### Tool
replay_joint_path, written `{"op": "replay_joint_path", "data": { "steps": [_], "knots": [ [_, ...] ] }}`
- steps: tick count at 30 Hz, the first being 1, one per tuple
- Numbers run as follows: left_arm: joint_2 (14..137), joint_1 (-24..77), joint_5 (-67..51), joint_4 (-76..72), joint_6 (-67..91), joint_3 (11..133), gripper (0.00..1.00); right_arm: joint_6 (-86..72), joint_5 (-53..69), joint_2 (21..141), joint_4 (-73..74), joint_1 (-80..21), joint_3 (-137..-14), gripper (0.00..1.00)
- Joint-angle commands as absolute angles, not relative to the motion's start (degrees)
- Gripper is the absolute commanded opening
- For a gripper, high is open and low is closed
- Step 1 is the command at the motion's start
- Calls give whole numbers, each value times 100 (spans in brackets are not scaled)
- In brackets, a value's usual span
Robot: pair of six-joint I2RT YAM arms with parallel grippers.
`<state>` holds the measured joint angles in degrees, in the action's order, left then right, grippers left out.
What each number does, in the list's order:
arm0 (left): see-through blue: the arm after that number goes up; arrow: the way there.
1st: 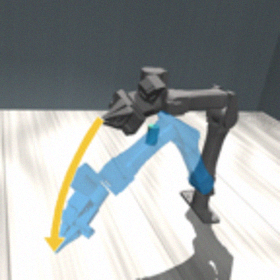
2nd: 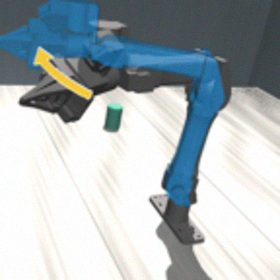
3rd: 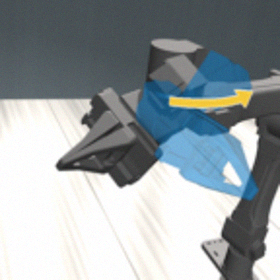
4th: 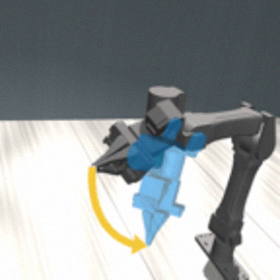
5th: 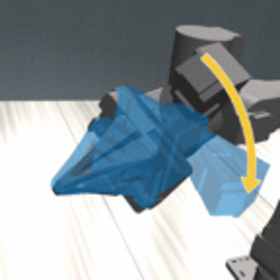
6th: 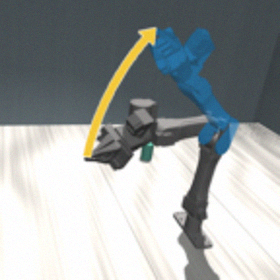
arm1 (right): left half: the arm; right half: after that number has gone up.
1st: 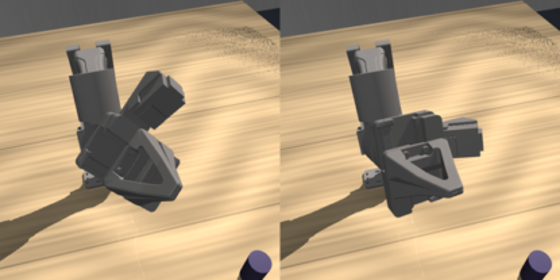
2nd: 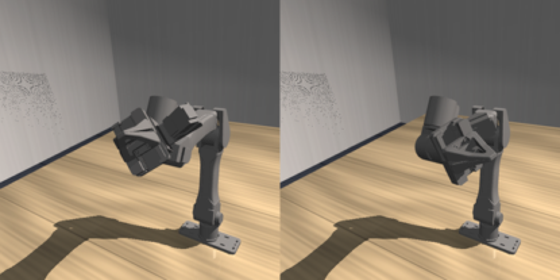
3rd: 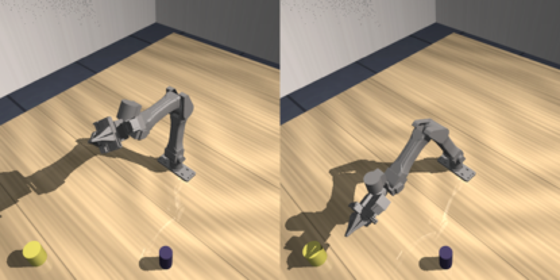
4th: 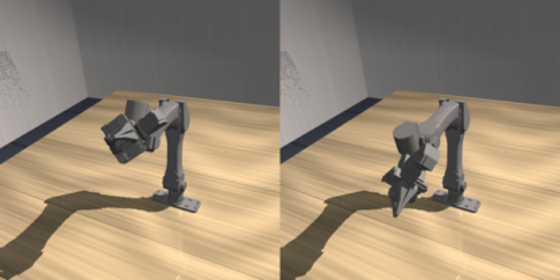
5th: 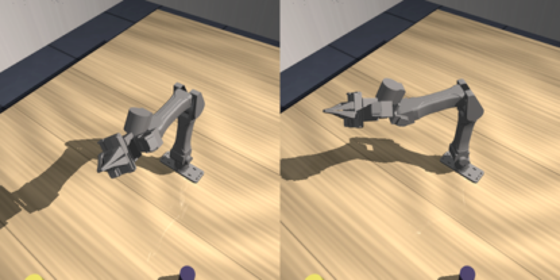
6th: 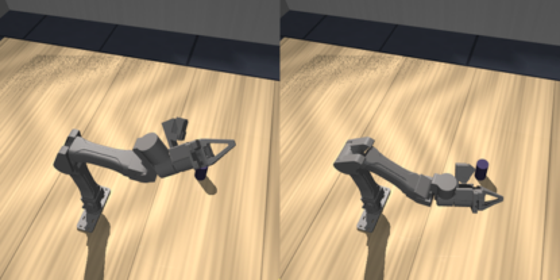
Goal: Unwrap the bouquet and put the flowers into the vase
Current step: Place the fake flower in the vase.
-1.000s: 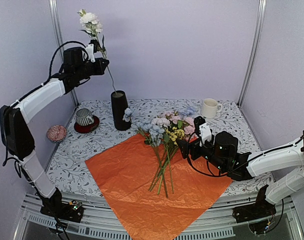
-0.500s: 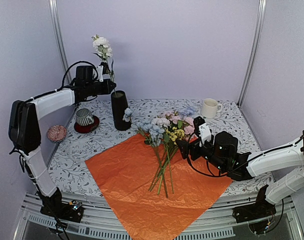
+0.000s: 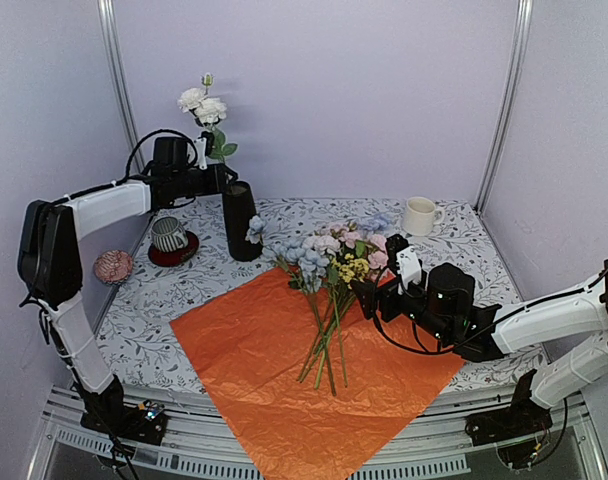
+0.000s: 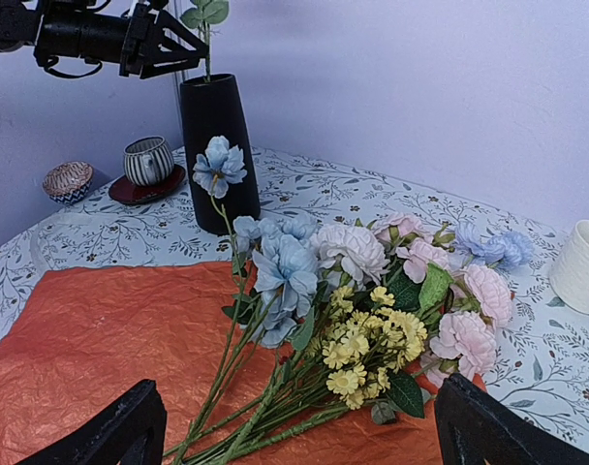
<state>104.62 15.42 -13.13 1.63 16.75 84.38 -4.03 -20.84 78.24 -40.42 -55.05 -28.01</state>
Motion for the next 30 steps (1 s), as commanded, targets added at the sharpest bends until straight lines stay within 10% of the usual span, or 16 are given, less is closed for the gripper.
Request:
{"op": "replay_joint_path", "data": {
  "steps": [1, 21, 30],
  "knots": [
    [10159, 1504, -1248, 216, 1764, 8169, 50, -422, -2058, 7893, -4113, -5481, -2881, 99],
    [8303, 1522, -1291, 284, 2063, 6535, 98, -450, -2004, 7906, -4087, -5476, -2899, 99],
    [7330, 1702, -1140, 855, 2143, 5990, 98, -481, -1939, 7954, -4070, -5481, -2925, 99]
  ]
}}
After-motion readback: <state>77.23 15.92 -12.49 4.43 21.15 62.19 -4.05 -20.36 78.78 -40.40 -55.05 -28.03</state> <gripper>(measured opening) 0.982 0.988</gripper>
